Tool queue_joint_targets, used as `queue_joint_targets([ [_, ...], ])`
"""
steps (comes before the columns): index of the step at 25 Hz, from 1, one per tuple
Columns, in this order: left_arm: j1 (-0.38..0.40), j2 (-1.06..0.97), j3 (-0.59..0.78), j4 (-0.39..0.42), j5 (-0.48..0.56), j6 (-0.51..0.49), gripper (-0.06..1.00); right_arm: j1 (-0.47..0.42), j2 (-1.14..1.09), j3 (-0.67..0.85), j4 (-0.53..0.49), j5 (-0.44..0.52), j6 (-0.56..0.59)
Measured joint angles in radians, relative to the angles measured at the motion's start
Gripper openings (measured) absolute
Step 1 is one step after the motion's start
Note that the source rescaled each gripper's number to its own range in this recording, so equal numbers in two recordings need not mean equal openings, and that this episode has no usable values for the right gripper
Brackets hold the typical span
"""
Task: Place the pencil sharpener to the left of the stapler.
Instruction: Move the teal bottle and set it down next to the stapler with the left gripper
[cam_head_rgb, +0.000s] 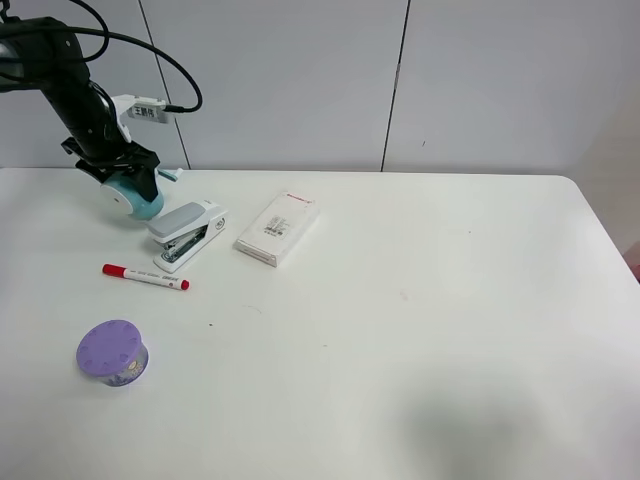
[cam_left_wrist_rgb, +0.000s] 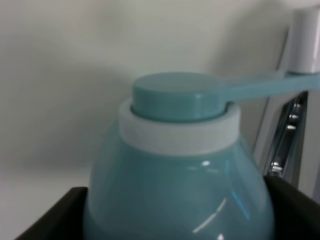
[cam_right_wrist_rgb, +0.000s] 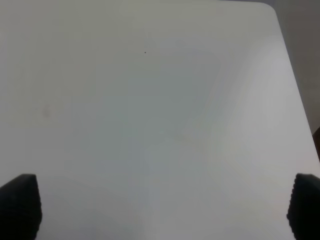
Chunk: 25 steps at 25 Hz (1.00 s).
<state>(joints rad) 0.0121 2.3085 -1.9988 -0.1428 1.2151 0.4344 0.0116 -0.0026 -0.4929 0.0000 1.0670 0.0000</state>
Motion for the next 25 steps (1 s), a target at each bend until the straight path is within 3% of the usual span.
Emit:
queue_joint_targets([
  [25, 0.0, 0.039, 0.0, 0.074, -0.044, 0.001, 0.05, 0.0, 0.0, 0.0, 0.0, 0.0, 0.0],
])
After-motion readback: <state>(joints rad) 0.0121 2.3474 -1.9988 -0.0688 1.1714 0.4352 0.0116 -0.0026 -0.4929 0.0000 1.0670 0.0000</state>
